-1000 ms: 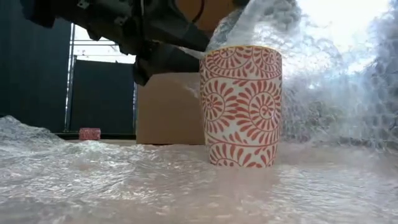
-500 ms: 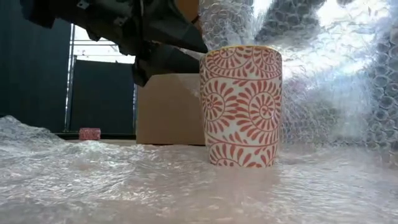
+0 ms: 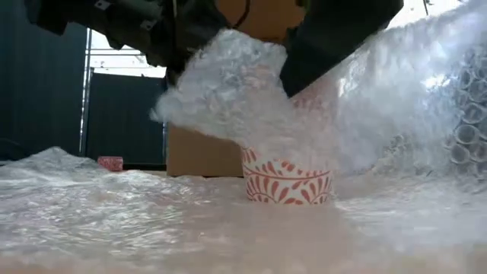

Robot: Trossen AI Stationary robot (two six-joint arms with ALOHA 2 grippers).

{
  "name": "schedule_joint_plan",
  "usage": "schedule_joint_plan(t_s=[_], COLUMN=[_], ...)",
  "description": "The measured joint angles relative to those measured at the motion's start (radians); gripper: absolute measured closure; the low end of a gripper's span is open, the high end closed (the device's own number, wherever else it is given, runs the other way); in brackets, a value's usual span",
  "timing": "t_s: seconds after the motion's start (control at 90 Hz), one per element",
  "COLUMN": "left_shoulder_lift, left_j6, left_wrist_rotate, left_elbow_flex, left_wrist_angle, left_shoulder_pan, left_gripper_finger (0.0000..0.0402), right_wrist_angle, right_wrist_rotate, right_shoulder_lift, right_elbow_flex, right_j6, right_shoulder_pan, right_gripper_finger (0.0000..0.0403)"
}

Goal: Wrap mug
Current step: Wrap the yellow mug with the bubble wrap

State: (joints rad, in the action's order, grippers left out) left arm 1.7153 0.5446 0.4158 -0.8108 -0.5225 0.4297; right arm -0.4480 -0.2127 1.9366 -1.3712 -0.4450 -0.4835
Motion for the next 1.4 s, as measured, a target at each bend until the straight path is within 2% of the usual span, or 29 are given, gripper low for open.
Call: schedule_joint_plan(t_s=[0.267, 0.389, 0.511, 0.767, 1.4], left_shoulder_lift=[0.0, -0.001, 0.009, 0.093, 0.109], left_j6=[0.006, -0.023, 0.022, 0.027, 0.022], left_wrist_rotate=[-0.042, 0.011, 0.066, 0.08, 0.08], left_elbow_flex=[-0.077, -0.11, -0.109, -0.112, -0.11], left_wrist_angle=[0.003, 0.103, 0.243, 0.182, 0.179], left_shoulder_pan=[0.028, 0.047, 0.049, 0.043, 0.041], left_gripper_finger=[0.0238, 0.0238, 0.0238, 0.0238, 0.0238], right_wrist_angle=[0.014, 0.013, 0.017, 0.024, -0.382], right_wrist_rotate=[0.003, 0.005, 0.006, 0.01, 0.006], right_shoulder_lift=[0.004, 0.004, 0.006, 0.006, 0.006], right_elbow_flex=[0.002, 0.003, 0.005, 0.005, -0.267], right_j6=[-0.01, -0.01, -0.013, -0.005, 0.007], right_shoulder_pan=[-0.001, -0.001, -0.001, 0.002, -0.028], right_gripper_finger=[0.0232, 0.0232, 0.0232, 0.0232, 0.0232])
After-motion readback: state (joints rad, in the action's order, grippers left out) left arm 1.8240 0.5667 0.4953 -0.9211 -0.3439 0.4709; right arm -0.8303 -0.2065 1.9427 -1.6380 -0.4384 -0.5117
